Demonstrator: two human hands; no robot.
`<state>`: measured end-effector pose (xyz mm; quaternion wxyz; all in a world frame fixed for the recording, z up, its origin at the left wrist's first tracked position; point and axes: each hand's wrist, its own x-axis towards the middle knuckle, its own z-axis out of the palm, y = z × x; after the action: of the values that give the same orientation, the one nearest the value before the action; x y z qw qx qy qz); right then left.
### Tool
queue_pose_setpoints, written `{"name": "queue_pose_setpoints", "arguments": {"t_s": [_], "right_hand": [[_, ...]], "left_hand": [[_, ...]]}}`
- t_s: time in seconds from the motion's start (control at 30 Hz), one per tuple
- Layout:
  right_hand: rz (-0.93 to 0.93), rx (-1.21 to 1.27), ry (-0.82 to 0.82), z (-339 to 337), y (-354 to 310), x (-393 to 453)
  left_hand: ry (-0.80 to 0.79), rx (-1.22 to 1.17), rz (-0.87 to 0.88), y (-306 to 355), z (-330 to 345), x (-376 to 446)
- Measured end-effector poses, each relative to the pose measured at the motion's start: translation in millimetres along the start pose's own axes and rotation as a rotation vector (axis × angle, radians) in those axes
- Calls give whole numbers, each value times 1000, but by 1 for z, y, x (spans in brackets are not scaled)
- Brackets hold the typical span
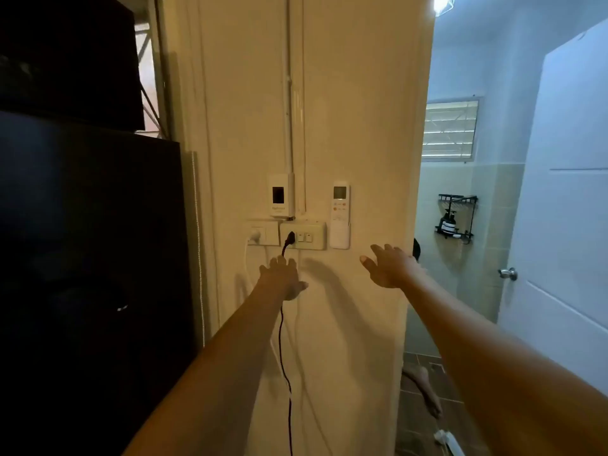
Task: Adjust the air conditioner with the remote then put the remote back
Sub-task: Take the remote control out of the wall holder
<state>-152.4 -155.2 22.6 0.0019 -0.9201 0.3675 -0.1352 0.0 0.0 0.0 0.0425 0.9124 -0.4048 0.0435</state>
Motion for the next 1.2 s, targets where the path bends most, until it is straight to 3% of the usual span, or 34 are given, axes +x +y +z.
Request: {"name": "queue_pose_setpoints", "arguments": {"t_s": [0.27, 0.6, 0.7, 0.97, 1.2], "right_hand": [[-53, 327, 10, -21, 27, 58], [-179, 628, 194, -27, 21, 124], [-158, 721, 249, -35, 14, 142], [-106, 839, 439, -32, -12, 179], [-4, 935, 597, -24, -29, 203]], "left_hand": [[137, -148, 116, 62, 16, 54], [528, -406, 195, 91, 71, 113], [650, -457, 233, 98, 75, 134], [825, -555, 122, 114, 91, 185], [969, -649, 214, 116, 106, 211]]}}
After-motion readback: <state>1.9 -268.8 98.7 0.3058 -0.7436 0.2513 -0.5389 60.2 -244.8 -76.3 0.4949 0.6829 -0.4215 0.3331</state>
